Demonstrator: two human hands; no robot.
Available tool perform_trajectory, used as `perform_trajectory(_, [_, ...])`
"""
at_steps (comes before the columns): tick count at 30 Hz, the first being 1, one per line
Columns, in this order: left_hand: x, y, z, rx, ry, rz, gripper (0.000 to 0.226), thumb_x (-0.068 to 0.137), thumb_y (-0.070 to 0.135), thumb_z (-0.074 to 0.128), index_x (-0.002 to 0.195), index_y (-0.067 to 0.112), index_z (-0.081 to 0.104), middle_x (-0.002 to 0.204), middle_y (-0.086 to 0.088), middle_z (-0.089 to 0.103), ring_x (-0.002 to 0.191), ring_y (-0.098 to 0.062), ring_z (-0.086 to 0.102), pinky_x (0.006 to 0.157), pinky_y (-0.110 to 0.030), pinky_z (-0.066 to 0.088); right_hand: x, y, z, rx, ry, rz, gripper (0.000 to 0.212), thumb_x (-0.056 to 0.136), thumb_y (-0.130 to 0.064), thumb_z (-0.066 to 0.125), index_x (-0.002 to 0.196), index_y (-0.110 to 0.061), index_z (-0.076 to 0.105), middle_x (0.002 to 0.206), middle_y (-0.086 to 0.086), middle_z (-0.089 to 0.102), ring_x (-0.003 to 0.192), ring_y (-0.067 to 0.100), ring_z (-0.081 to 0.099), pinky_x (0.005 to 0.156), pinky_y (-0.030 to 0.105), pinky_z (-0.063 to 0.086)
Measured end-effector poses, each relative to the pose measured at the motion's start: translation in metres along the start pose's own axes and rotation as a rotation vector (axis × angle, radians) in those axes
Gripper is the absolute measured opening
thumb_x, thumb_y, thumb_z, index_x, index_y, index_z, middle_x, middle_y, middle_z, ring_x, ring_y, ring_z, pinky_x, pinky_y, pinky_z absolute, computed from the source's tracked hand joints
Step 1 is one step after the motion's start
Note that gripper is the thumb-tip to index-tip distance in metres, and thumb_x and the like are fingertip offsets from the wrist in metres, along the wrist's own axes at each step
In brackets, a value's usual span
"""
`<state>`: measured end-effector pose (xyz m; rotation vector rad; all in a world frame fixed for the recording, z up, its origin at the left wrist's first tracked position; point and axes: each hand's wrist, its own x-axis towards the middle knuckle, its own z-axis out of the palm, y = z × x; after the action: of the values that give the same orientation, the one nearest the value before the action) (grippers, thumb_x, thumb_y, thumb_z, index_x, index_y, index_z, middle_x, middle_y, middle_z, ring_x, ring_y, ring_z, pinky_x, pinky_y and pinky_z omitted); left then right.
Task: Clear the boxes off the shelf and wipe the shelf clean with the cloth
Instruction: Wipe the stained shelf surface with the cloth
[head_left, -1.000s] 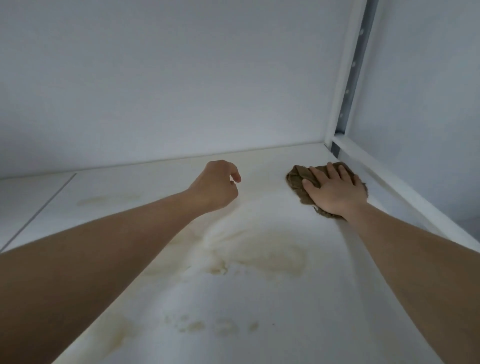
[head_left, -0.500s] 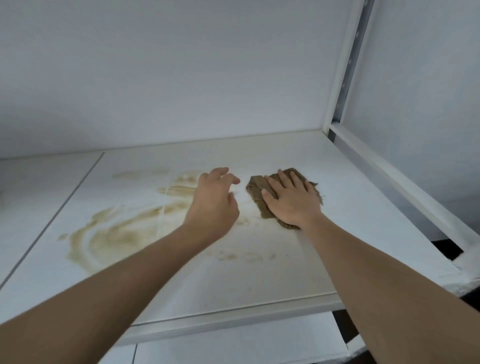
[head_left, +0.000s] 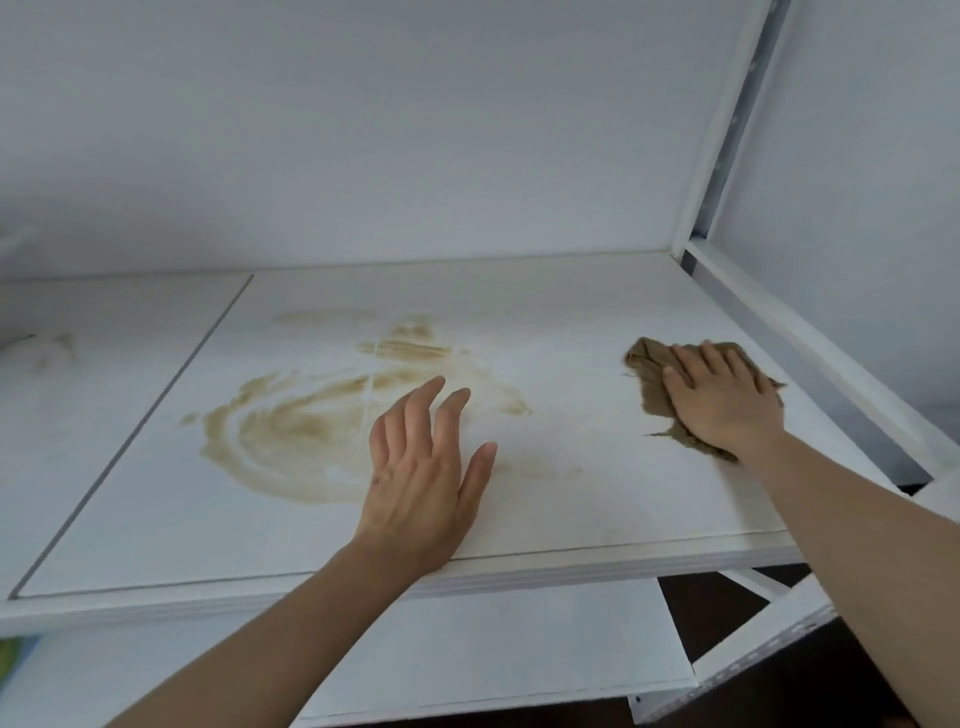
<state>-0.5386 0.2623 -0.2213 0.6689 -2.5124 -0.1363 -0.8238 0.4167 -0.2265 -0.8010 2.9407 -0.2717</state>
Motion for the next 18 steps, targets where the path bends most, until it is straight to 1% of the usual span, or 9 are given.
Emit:
perform_trajectory(2, [-0.002, -0.003, 0.0, -0.048, 0.025, -0.046, 0.055, 0.096, 0.049, 0.026, 0.134, 0.011, 0.039, 0.138, -0.014, 0.037, 0.124, -0.028, 0.034, 0.103, -0.045, 0.03, -0.009, -0.001, 0.001, -0.01, 0.005, 0.047, 0.057, 0.098, -0.054, 0.013, 0.153, -0.038, 0.011, 0.163, -0.007, 0.004, 0.15, 0.018, 0.001, 0.121, 0.044, 0.002])
perform_trajectory(5, [-0.001, 0.0, 0.002, -0.04, 0.025, -0.038, 0.057, 0.096, 0.051, 0.027, 0.133, 0.01, 0.042, 0.137, -0.014, 0.038, 0.123, -0.028, 0.035, 0.103, -0.044, 0.03, -0.02, -0.012, 0.002, -0.023, -0.007, 0.036, 0.059, 0.099, -0.053, 0.013, 0.154, -0.034, 0.008, 0.163, -0.006, 0.001, 0.15, 0.019, -0.001, 0.121, 0.045, 0.001])
perform_trajectory(8, [-0.003, 0.0, 0.002, -0.038, 0.015, -0.05, 0.059, 0.095, 0.052, 0.027, 0.132, 0.009, 0.044, 0.135, -0.014, 0.04, 0.122, -0.028, 0.037, 0.102, -0.043, 0.03, -0.031, -0.031, 0.007, -0.032, 0.002, -0.03, 0.059, 0.099, -0.053, 0.013, 0.154, -0.033, 0.008, 0.163, -0.007, 0.002, 0.15, 0.019, 0.0, 0.121, 0.045, 0.002])
perform_trajectory(11, [-0.002, 0.0, 0.003, -0.026, 0.016, -0.068, 0.057, 0.094, 0.051, 0.031, 0.128, 0.009, 0.046, 0.131, -0.013, 0.043, 0.118, -0.029, 0.04, 0.099, -0.044, 0.034, -0.041, -0.062, 0.014, -0.05, 0.012, -0.133, 0.059, 0.098, -0.054, 0.013, 0.154, -0.036, 0.009, 0.163, -0.009, 0.001, 0.15, 0.018, 0.0, 0.121, 0.045, 0.003])
perform_trajectory(13, [-0.002, -0.001, 0.005, -0.015, 0.03, -0.08, 0.05, 0.091, 0.047, 0.035, 0.12, 0.009, 0.049, 0.123, -0.012, 0.045, 0.11, -0.029, 0.043, 0.094, -0.044, 0.038, -0.046, -0.085, 0.02, -0.051, 0.013, -0.217, 0.058, 0.098, -0.056, 0.013, 0.153, -0.038, 0.01, 0.163, -0.012, 0.002, 0.15, 0.016, 0.0, 0.121, 0.044, 0.004])
perform_trajectory(15, [-0.001, -0.003, 0.006, 0.009, 0.062, -0.077, 0.038, 0.087, 0.04, 0.04, 0.107, 0.009, 0.051, 0.111, -0.011, 0.046, 0.098, -0.029, 0.044, 0.084, -0.042, 0.041, -0.052, -0.101, 0.024, -0.038, 0.011, -0.313, 0.058, 0.098, -0.057, 0.014, 0.153, -0.041, 0.012, 0.162, -0.014, 0.003, 0.149, 0.014, -0.001, 0.121, 0.042, 0.003])
perform_trajectory(18, [-0.001, -0.005, 0.005, 0.015, 0.105, -0.01, 0.025, 0.085, 0.032, 0.042, 0.089, 0.009, 0.053, 0.096, -0.009, 0.047, 0.084, -0.026, 0.042, 0.073, -0.037, 0.04, -0.054, -0.098, 0.022, -0.005, -0.007, -0.426, 0.055, 0.098, -0.057, 0.017, 0.151, -0.043, 0.015, 0.161, -0.016, 0.007, 0.149, 0.011, 0.001, 0.121, 0.039, 0.001])
